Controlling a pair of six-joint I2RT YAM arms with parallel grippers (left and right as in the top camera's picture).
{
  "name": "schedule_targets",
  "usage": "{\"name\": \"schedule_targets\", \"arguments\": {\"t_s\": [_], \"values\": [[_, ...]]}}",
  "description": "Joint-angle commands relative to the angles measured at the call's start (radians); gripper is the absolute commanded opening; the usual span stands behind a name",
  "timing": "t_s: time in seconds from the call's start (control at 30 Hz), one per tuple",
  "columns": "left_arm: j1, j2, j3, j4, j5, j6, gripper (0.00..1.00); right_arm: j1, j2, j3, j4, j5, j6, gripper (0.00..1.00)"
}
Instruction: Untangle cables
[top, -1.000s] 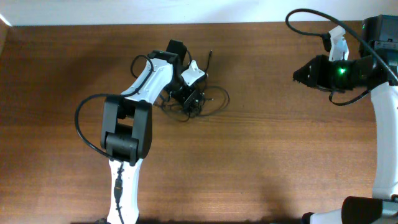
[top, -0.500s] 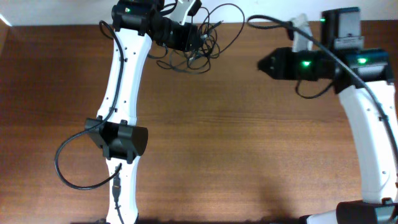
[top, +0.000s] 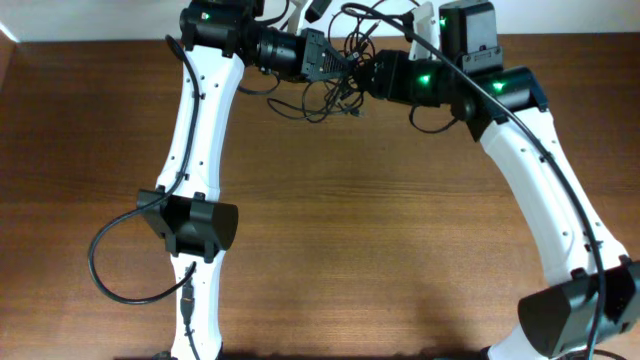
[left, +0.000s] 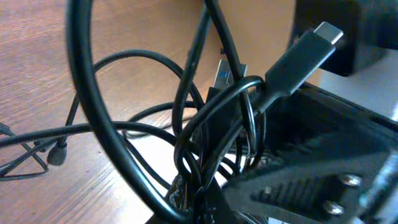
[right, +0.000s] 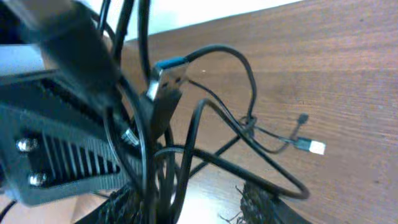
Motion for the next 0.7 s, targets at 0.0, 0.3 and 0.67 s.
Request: {"name": "schedule_targets", "arguments": {"t_s": [0.0,0.3,0.67], "values": [[-0.003,-0.017,0.019,0.003,0.112,-0.010,0.00,0.026,0.027,0.000,0.043,0.021,0.036,0.50],[0.071,-0.017,0.019,0.032,0.003,-0.009,0.00,-0.032,0.019,0.000,-0.082,0.099,0.065,0.04],[0.241,-0.017,0.019,0.053,-0.130,-0.005,0.00,-0.166,-0.147,0.002,-0.301,0.255,-0.084,0.04]]}}
